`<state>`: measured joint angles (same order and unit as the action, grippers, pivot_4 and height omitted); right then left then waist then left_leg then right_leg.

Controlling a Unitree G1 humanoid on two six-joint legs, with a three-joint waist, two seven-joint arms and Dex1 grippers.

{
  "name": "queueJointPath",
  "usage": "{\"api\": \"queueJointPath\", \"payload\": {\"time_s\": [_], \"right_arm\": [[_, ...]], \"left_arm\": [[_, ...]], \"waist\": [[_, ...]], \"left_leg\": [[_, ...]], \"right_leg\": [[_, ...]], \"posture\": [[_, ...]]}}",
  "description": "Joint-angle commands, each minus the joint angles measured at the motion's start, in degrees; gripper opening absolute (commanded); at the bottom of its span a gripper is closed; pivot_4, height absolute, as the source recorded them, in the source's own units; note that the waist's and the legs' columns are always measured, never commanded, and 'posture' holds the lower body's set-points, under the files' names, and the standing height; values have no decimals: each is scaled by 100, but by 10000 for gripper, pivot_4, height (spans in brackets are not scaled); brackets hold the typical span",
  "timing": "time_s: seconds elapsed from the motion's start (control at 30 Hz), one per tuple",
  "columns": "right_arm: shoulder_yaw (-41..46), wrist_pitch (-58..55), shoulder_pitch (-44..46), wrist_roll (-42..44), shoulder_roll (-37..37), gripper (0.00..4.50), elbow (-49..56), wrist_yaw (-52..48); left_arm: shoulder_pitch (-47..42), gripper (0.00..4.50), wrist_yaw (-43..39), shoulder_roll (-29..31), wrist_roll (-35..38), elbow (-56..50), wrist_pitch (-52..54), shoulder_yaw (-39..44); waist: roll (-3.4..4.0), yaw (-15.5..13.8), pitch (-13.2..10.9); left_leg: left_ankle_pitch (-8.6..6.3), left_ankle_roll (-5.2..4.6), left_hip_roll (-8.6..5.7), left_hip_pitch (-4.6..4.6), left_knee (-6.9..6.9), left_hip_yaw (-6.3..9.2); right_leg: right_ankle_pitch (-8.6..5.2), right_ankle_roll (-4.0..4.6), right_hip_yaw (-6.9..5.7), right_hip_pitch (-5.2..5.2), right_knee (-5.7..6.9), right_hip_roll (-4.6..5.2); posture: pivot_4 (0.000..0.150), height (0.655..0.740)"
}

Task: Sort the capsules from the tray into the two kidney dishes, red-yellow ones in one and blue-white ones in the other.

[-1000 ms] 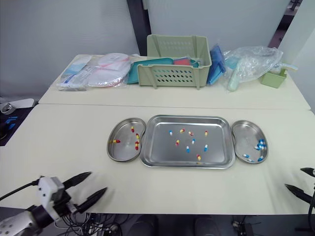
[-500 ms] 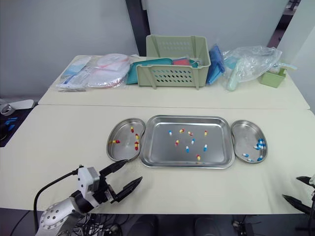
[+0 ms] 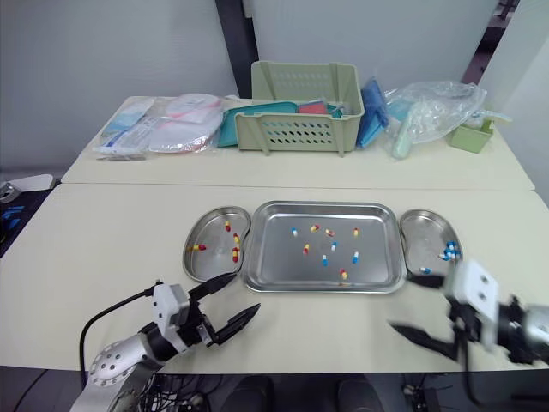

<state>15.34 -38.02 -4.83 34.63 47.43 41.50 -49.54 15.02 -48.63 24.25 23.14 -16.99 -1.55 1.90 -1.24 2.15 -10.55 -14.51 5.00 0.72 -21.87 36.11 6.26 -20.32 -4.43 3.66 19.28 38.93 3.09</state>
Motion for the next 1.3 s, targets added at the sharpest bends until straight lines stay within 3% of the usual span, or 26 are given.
{"api": "queueJointPath", "payload": {"time_s": [0.03, 0.2, 0.37, 0.67, 1.03, 1.17, 1.3], "right_arm": [[-1050, -501, 957, -438, -412, 44834, -135, 973], [-2341, -744, 2142, -1142, -1233, 44834, -845, 1690], [-3117, -710, 2864, -1752, -1826, 28931, -1577, 2036], [-3852, -352, 4046, -2846, -3115, 28931, -3546, 2658], [-3853, -20, 4399, -3317, -3598, 28931, -4773, 2525], [-3790, -46, 4465, -3325, -3681, 21953, -4984, 2421], [-3843, -30, 4489, -3390, -3688, 11626, -5017, 2274]], "left_arm": [[27, 45000, 89, 19, -2, -242, -13, -16], [-33, 45000, 227, -6, -31, -333, 53, -94], [-66, 45000, 307, 3, -37, -382, 106, -131], [-128, 45000, 359, 3, -51, -363, 119, -204], [-87, 45000, 397, 6, -78, -375, 107, -218], [-77, 45000, 421, 10, -80, -387, 106, -238], [-85, 45000, 425, 10, -88, -380, 102, -252]], "waist": [[2, -30, 1], [1, -63, 1], [2, -30, 1], [5, 26, 1], [7, 58, 0], [8, 98, 0], [8, 98, 0]], "left_leg": [[0, 0, 0, -4, -2, 2], [0, 0, -2, -18, -2, 11], [0, -1, -1, -16, -2, 10], [1, -1, 0, -18, -4, 8], [0, -1, 0, -20, -4, 7], [1, -1, 0, -19, -4, 8], [1, -1, 0, -19, -4, 8]], "right_leg": [[0, 0, -2, 3, -2, 1], [0, 0, -11, 12, -9, 4], [0, 0, -7, 21, 2, 3], [1, 1, -4, 36, 10, 1], [1, 2, -2, 41, 11, 2], [1, 2, -3, 42, 14, 1], [1, 2, -3, 42, 14, 1]], "posture": [[1500, 7400], [1500, 7400], [1500, 7400], [1500, 7400], [1500, 7400], [1500, 7400], [1500, 7400]]}}
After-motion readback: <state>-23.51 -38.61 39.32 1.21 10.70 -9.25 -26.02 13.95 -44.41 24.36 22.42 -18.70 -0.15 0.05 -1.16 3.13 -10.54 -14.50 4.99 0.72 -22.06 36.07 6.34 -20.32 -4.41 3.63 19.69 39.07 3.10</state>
